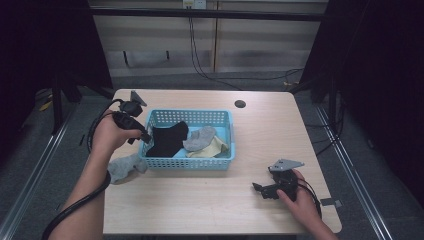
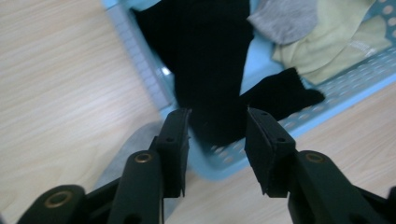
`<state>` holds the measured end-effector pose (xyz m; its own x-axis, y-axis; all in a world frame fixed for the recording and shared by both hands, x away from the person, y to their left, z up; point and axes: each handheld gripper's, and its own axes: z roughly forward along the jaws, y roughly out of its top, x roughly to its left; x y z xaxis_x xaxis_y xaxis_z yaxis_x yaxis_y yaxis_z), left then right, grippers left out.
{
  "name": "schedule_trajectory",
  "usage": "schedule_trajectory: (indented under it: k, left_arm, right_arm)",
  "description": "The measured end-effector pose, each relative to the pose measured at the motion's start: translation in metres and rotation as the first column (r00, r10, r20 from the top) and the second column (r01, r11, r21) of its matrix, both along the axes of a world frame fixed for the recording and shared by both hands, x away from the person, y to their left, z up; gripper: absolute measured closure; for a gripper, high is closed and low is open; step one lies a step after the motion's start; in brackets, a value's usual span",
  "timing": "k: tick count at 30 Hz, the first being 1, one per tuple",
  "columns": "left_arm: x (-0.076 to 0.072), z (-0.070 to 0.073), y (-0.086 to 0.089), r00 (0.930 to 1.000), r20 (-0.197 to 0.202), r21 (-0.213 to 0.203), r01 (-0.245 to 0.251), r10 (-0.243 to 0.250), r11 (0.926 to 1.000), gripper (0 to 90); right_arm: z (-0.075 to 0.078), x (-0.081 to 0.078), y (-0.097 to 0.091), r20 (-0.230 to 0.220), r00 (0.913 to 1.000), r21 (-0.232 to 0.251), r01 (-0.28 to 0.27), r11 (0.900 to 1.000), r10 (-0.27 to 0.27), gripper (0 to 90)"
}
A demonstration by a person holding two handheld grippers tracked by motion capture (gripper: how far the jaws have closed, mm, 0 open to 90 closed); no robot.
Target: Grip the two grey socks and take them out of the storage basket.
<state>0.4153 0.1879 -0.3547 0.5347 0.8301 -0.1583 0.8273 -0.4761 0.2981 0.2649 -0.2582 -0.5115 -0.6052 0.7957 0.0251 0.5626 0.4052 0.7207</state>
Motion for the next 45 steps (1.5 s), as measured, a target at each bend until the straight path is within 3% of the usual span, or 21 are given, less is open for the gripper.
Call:
schedule_trajectory:
  k: [14, 20, 29, 38, 41, 45]
  left_arm:
    - [0.015, -0.025, -0.076, 0.9924, 0.006, 0.001, 0.123, -0.123, 0.9924, 52.8]
    - [0.022, -0.038, -0.098, 0.9896, 0.048, 0.003, 0.136, -0.135, 0.9908, 47.8]
    - [0.028, -0.058, -0.120, 0.9865, 0.072, -0.027, 0.149, -0.147, 0.9885, 43.6]
    - [0.031, -0.074, -0.135, 0.9810, 0.073, -0.017, 0.181, -0.180, 0.9833, 41.2]
    - [0.031, -0.081, -0.139, 0.9767, 0.073, 0.011, 0.202, -0.202, 0.9793, 40.7]
    - [0.032, -0.091, -0.139, 0.9778, 0.050, 0.018, 0.203, -0.204, 0.9790, 42.5]
  right_arm:
    - [0.000, 0.000, 0.000, 0.003, 1.0000, -0.001, -0.001, 1.0000, 0.001, 11.3]
    - [0.000, 0.000, 0.000, 0.003, 1.0000, -0.001, -0.002, 1.0000, 0.002, 11.3]
    - [0.000, 0.000, 0.000, -0.001, 1.0000, -0.001, 0.001, 1.0000, -0.001, 11.4]
    - [0.000, 0.000, 0.000, 0.001, 1.0000, 0.000, -0.001, 1.0000, 0.001, 11.4]
    - [0.000, 0.000, 0.000, 0.000, 1.0000, -0.002, 0.000, 1.0000, 0.000, 11.4]
    - [0.000, 0.000, 0.000, 0.000, 1.0000, -0.002, 0.000, 1.0000, 0.000, 11.4]
